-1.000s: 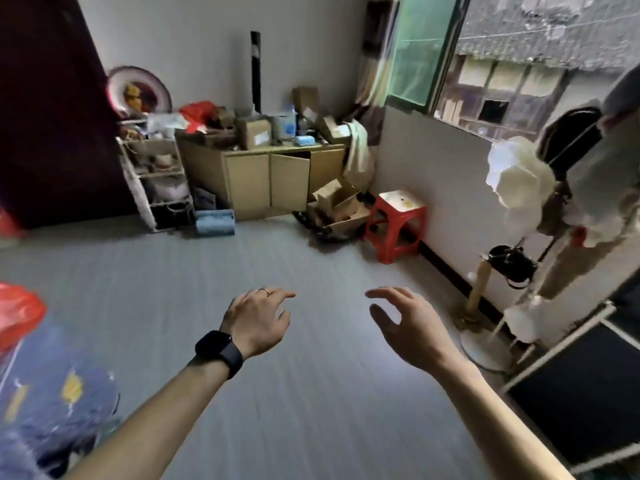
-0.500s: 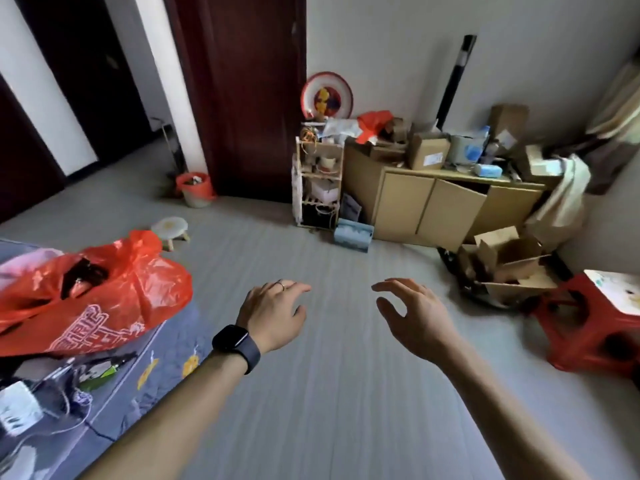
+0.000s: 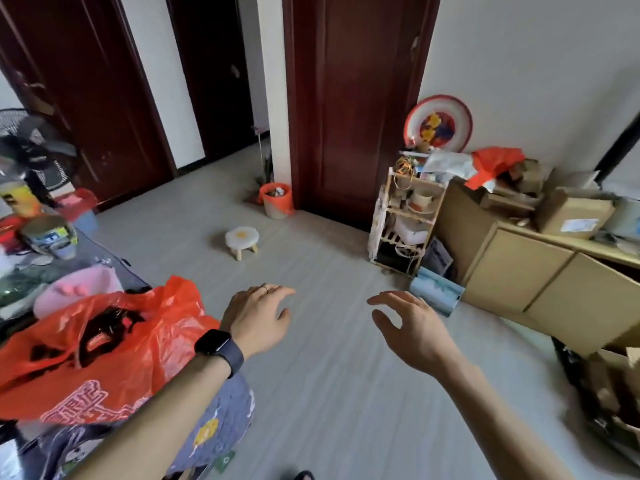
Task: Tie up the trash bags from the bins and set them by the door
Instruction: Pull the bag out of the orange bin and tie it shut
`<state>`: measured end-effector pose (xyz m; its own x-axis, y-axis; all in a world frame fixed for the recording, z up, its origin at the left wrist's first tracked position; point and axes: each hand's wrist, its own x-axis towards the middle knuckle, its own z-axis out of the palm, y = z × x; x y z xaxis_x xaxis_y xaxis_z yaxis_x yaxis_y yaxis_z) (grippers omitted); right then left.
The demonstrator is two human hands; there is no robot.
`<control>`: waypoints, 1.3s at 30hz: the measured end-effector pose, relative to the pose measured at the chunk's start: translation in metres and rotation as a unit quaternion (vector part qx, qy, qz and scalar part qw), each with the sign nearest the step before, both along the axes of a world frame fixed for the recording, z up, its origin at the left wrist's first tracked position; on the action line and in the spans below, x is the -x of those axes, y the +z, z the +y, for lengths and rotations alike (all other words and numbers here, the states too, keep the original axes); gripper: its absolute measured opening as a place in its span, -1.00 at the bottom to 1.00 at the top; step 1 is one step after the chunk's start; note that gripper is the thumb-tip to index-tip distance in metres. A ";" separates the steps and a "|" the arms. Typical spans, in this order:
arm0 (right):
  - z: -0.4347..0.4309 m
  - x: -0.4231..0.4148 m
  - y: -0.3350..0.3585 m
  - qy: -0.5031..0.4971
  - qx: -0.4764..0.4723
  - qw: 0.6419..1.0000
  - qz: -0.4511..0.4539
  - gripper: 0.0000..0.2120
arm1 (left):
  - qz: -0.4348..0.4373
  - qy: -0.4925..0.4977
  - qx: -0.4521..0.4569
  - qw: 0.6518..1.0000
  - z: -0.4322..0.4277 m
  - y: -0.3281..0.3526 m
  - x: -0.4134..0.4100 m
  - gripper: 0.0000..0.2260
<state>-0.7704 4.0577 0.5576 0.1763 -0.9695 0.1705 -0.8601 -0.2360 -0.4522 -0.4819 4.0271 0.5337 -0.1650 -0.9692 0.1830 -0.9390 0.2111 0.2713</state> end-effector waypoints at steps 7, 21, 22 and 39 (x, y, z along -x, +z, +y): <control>-0.197 -0.018 -0.012 0.032 -0.028 0.999 -0.012 -0.77 | -0.036 0.011 -0.016 0.999 -0.183 -0.015 -0.026 -0.58; -0.580 -0.030 -0.027 0.071 -0.062 0.994 -0.055 -0.78 | -0.049 0.029 -0.064 0.996 -0.547 -0.031 -0.022 -0.65; -0.607 -0.031 -0.029 0.074 -0.067 0.993 -0.058 -0.78 | -0.050 0.036 -0.070 0.996 -0.570 -0.033 -0.025 -0.65; -1.063 -0.141 -0.056 0.152 -0.123 0.977 -0.085 -0.83 | -0.035 0.147 -0.134 0.980 -0.966 -0.057 -0.128 -0.64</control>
<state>-0.6290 2.9949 0.5012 0.4522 -0.8919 -0.0086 -0.6750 -0.3359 -0.6569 -0.3542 3.0608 0.4771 0.1245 -0.9885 -0.0858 -0.9668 -0.1403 0.2136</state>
